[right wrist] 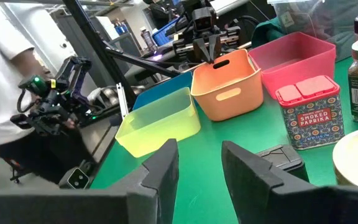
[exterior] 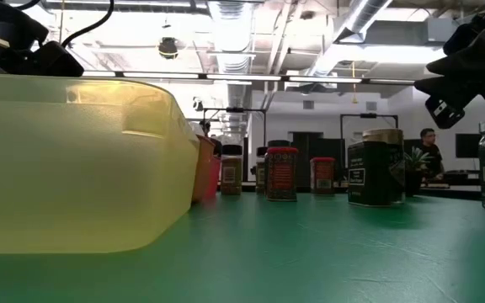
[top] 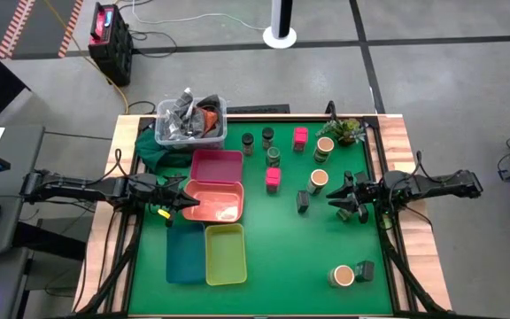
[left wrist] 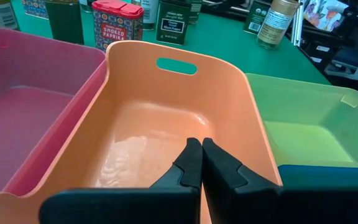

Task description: Sort spices by type

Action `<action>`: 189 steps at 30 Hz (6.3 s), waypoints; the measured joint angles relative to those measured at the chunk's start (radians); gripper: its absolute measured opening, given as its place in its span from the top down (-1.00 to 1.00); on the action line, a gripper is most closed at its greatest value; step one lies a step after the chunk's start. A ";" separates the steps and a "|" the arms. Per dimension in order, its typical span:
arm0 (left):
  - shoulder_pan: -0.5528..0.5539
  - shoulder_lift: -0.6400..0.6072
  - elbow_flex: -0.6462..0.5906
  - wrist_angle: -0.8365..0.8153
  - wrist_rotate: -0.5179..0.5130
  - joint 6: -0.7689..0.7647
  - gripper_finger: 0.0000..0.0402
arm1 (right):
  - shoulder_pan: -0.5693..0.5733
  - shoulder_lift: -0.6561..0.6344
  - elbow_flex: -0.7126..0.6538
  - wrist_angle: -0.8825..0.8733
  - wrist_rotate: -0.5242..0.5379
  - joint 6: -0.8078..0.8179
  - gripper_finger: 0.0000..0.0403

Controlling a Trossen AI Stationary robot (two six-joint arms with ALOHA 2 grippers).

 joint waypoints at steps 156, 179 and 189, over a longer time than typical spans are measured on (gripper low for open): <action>0.081 0.537 1.067 -0.682 -0.285 -0.390 0.22 | -0.018 1.175 0.773 -1.120 -0.135 0.438 -0.14; 0.070 0.688 1.067 -0.652 -0.086 -0.247 0.22 | -0.069 1.618 1.558 -1.128 -0.153 0.015 -0.14; 0.016 0.704 1.066 -0.608 -0.116 -0.214 0.22 | -0.176 1.768 1.793 -1.121 -0.103 -0.179 -0.15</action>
